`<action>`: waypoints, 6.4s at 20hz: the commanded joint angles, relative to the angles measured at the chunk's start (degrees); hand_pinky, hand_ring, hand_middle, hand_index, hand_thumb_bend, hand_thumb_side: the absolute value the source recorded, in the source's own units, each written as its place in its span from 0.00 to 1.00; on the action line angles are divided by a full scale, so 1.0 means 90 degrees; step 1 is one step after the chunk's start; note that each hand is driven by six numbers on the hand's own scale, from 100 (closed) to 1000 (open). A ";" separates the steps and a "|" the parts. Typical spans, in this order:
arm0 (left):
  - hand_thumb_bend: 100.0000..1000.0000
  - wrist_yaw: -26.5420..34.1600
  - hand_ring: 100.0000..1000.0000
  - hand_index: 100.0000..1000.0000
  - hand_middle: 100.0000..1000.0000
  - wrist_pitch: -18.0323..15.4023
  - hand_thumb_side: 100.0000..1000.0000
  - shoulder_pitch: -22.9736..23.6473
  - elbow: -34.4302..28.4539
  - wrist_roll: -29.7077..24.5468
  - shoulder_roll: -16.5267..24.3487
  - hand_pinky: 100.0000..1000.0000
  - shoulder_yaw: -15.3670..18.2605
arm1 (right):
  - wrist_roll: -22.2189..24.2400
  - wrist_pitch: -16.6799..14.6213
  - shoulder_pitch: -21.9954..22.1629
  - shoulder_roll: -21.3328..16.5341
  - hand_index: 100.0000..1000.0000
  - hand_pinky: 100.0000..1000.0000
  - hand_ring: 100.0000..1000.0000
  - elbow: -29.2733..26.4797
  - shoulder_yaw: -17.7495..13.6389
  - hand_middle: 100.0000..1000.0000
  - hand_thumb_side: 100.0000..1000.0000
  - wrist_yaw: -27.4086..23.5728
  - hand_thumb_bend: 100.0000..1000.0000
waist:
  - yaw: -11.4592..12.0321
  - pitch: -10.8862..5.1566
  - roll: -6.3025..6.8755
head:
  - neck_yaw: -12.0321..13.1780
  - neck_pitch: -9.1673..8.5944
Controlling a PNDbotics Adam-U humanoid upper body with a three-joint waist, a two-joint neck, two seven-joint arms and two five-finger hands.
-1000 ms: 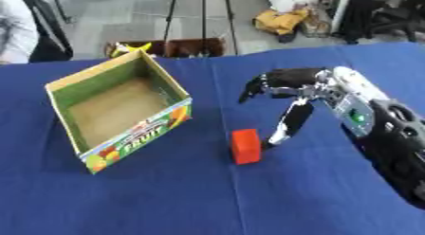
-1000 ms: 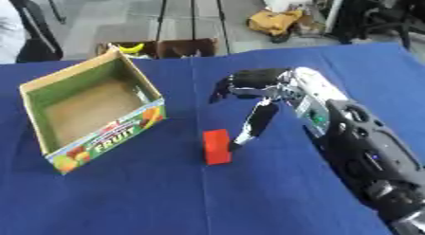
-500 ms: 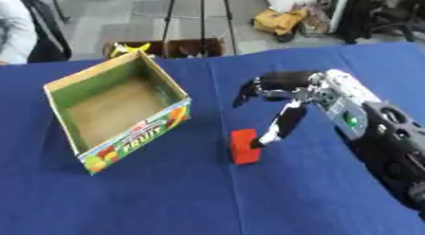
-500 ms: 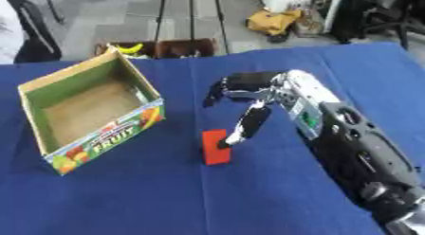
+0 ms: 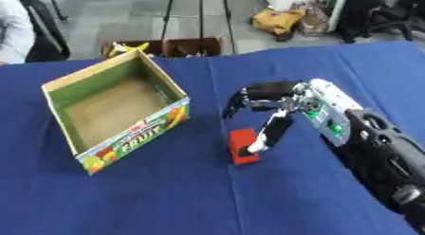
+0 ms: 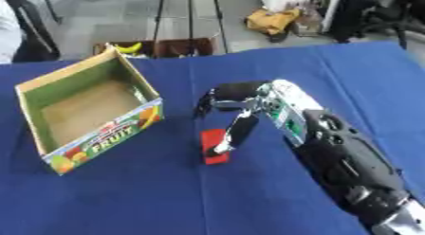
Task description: Pick up objects on the table and place them in the box.
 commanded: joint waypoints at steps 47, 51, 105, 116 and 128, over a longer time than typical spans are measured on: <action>0.45 -0.0008 0.54 0.89 0.63 0.0006 0.85 -0.0100 -0.0127 -0.0063 0.0108 0.28 -0.0046 | 0.2093 -0.2117 -0.0094 0.0089 0.71 0.66 0.69 0.0447 -0.0225 0.49 0.48 0.0433 0.29 | 0.0006 -0.0005 0.0032 | -0.0035 -0.0105; 0.45 -0.0004 0.54 0.89 0.63 0.0010 0.85 -0.0103 -0.0127 -0.0055 0.0114 0.28 -0.0041 | 0.2093 -0.2117 -0.0093 0.0114 0.68 0.66 0.68 0.0426 -0.0222 0.46 0.46 0.0336 0.23 | 0.0022 -0.0011 0.0025 | -0.0041 -0.0117; 0.46 0.0019 0.54 0.89 0.63 -0.0025 0.85 -0.0061 -0.0127 -0.0084 0.0037 0.28 -0.0086 | 0.1807 -0.1101 -0.1031 0.1570 0.37 0.58 0.51 -0.1969 -0.2614 0.25 0.37 0.0978 0.00 | 0.0564 -0.0020 0.0062 | -0.0178 -0.0269; 0.46 0.0043 0.54 0.89 0.63 -0.0023 0.85 -0.0062 -0.0127 -0.0123 0.0005 0.28 -0.0108 | 0.0504 -0.0026 -0.0951 0.2514 0.38 0.58 0.51 -0.1933 -0.2869 0.21 0.35 0.2637 0.00 | 0.0696 -0.0010 0.0077 | -0.0262 -0.0313; 0.46 0.0052 0.54 0.89 0.63 -0.0031 0.85 -0.0052 -0.0127 -0.0146 -0.0017 0.28 -0.0118 | -0.0187 0.0648 -0.0797 0.3080 0.37 0.57 0.51 -0.1826 -0.3111 0.19 0.33 0.3241 0.00 | 0.0738 0.0004 0.0113 | -0.0301 -0.0349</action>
